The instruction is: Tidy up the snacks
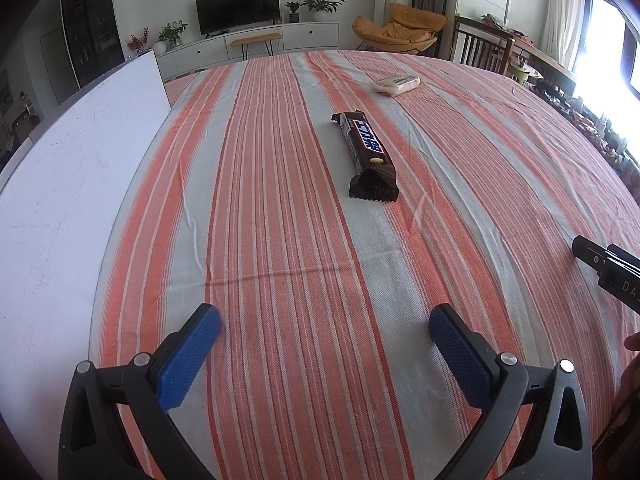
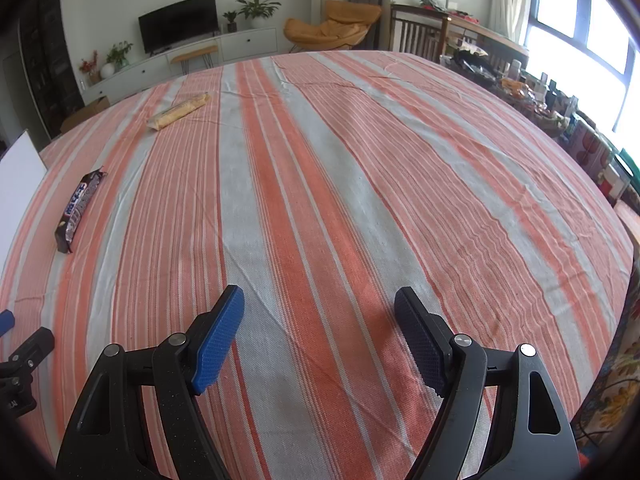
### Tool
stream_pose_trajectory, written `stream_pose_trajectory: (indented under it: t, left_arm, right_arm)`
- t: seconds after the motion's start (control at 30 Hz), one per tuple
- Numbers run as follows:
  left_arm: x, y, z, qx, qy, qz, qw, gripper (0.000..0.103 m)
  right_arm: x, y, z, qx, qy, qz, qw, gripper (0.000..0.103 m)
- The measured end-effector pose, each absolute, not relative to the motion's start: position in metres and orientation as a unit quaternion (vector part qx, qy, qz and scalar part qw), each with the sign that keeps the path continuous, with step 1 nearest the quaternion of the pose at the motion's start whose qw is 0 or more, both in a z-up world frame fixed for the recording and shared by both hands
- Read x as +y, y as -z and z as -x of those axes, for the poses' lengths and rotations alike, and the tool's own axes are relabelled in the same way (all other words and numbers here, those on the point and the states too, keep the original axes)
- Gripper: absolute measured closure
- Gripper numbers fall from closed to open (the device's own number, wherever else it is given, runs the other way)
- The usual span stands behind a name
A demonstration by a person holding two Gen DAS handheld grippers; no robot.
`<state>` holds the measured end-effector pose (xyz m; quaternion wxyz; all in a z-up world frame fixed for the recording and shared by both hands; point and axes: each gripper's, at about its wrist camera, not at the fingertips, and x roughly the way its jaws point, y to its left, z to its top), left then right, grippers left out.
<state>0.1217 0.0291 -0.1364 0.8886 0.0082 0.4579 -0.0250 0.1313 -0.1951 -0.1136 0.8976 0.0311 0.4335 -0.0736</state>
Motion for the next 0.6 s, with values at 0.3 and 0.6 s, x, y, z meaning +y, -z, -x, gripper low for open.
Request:
stream_pose_trajectory:
  t: [0.3,0.6]
  left_arm:
    - [0.03,0.134,-0.128,0.481,0.03,-0.006,0.876,0.0]
    - [0.003,0.086,-0.168,0.466,0.086,0.025,0.88,0.001]
  right_arm:
    - [-0.195,0.113,-0.131,0.434,0.074,-0.031,0.898,0.023]
    - [-0.195,0.114,-0.131,0.434,0.074,-0.031,0.898,0.023]
